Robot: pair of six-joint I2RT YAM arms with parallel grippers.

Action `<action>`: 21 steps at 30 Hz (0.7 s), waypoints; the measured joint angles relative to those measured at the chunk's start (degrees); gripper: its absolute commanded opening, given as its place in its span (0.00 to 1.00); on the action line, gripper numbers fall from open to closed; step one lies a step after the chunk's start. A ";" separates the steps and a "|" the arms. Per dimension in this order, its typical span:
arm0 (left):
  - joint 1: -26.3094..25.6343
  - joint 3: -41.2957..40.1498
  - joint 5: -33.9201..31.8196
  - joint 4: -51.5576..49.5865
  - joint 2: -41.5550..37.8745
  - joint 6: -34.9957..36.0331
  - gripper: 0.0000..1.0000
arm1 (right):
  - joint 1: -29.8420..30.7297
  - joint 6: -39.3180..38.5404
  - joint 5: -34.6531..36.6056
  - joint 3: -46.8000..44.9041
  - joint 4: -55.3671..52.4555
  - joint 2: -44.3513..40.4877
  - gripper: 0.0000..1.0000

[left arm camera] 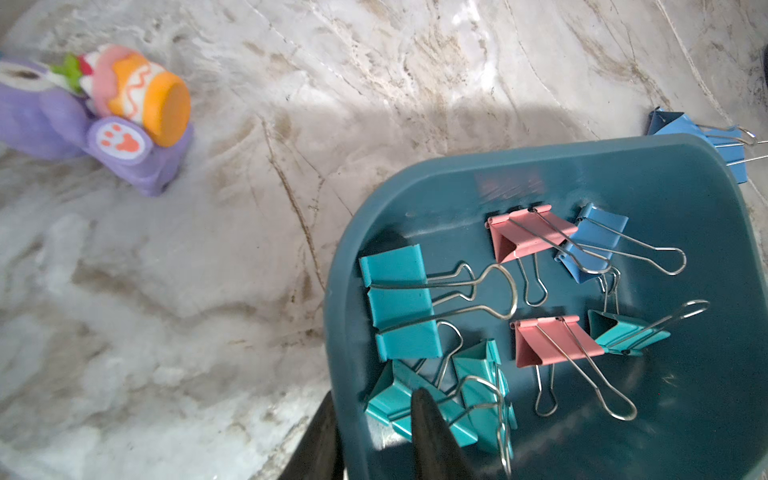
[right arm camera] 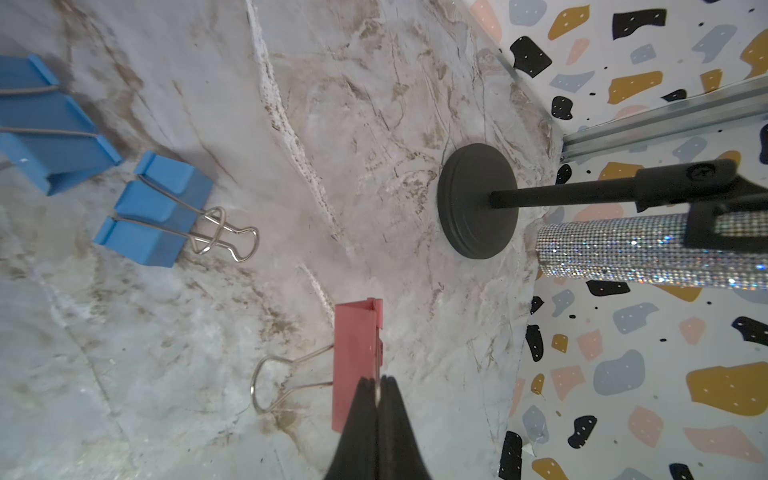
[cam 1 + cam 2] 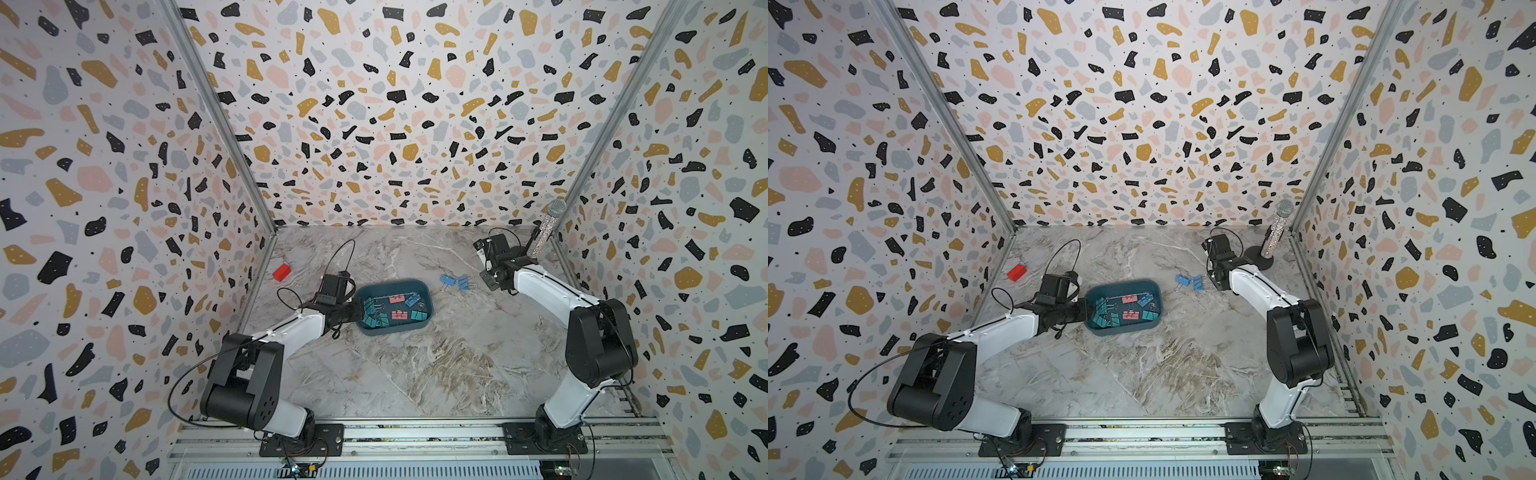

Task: Take out the binder clips from the storage box
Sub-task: Place the binder clip at the center of the board.

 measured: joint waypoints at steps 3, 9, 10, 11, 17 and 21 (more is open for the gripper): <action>0.00 -0.09 0.02 0.11 0.00 0.00 0.30 | 0.00 0.04 1.49 -0.52 1.97 1.53 0.00; 0.00 -0.11 0.17 0.11 0.00 0.00 0.30 | 0.00 0.07 3.65 -0.66 4.83 4.46 0.00; 0.00 -0.11 0.20 0.11 0.00 -0.02 0.30 | 0.00 0.07 3.87 -0.66 5.22 4.90 0.00; 0.00 -0.11 0.20 0.11 0.00 0.00 0.30 | 0.00 0.09 4.07 -0.66 5.57 5.25 0.00; 0.02 -0.11 0.50 0.11 0.00 0.00 0.30 | 0.00 0.55 4.92 -0.55 7.48 7.96 0.00; 0.09 -0.11 0.66 0.11 0.00 0.00 0.30 | -0.04 0.98 5.09 0.09 7.98 9.33 0.00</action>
